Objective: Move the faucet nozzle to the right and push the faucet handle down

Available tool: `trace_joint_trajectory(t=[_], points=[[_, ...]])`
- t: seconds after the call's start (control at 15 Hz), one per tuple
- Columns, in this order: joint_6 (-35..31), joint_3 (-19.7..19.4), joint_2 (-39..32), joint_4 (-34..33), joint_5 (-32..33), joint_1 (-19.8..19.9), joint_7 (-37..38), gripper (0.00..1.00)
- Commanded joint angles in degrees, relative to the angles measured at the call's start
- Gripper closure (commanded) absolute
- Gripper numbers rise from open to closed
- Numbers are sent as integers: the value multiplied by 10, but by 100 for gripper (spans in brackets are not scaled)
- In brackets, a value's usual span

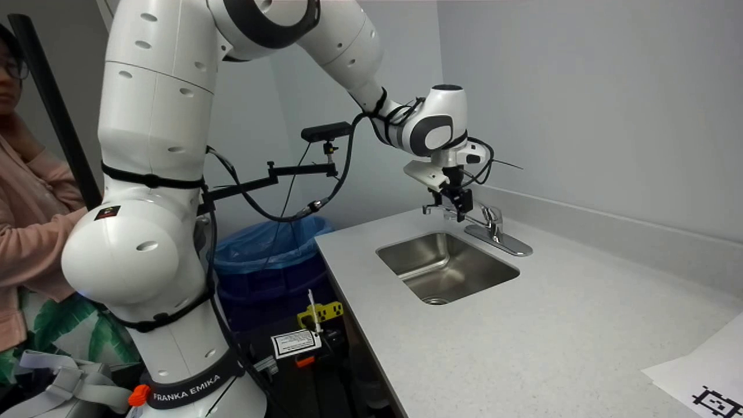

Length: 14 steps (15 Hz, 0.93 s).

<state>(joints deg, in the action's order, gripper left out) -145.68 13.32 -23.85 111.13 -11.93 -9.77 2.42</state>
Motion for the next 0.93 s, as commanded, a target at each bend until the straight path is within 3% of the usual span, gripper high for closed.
trace_joint_trajectory(t=[0.0, 0.33, 0.87], points=[[40, -31, 42, 57, 39, 3, -7, 0], [53, -74, 50, 72, 117, 0, 5, 0], [16, -122, 37, 69, 259, -11, 36, 0]])
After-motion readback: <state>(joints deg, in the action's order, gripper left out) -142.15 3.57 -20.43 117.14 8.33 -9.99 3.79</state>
